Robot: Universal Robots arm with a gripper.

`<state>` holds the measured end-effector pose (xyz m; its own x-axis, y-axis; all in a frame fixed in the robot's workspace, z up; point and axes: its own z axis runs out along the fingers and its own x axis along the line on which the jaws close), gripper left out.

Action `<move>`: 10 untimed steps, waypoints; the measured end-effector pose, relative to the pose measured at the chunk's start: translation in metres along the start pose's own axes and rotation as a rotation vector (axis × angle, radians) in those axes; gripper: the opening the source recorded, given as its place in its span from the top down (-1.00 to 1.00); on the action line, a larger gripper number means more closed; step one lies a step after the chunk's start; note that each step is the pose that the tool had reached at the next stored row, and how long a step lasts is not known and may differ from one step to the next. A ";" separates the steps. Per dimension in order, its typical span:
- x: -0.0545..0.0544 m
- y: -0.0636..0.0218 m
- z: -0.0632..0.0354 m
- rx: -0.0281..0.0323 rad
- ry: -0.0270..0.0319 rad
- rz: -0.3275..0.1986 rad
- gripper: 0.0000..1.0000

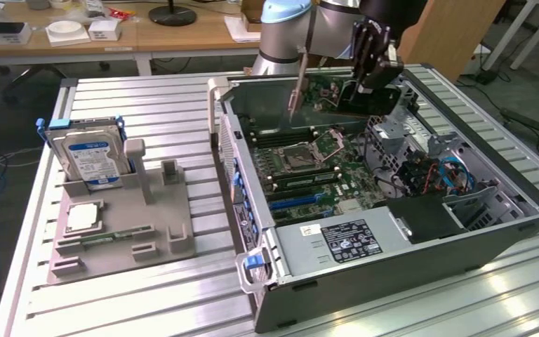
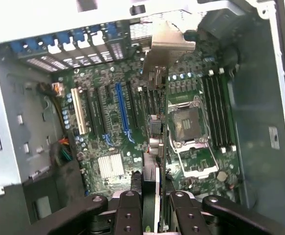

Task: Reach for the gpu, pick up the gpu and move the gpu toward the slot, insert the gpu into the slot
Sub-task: 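Insert the gpu into the slot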

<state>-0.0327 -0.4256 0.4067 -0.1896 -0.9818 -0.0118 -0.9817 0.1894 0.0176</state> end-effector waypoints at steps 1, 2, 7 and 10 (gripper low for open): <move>0.000 0.0000 0.0000 -0.0002 0.0003 -0.017 0.47; 0.000 0.0000 0.0001 -0.0004 0.0005 -0.033 0.47; 0.000 0.0000 0.0001 -0.0009 0.0013 -0.072 0.47; 0.000 -0.0001 0.0009 0.0000 0.0009 -0.072 0.47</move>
<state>-0.0326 -0.4256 0.4059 -0.1182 -0.9929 -0.0122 -0.9929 0.1179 0.0167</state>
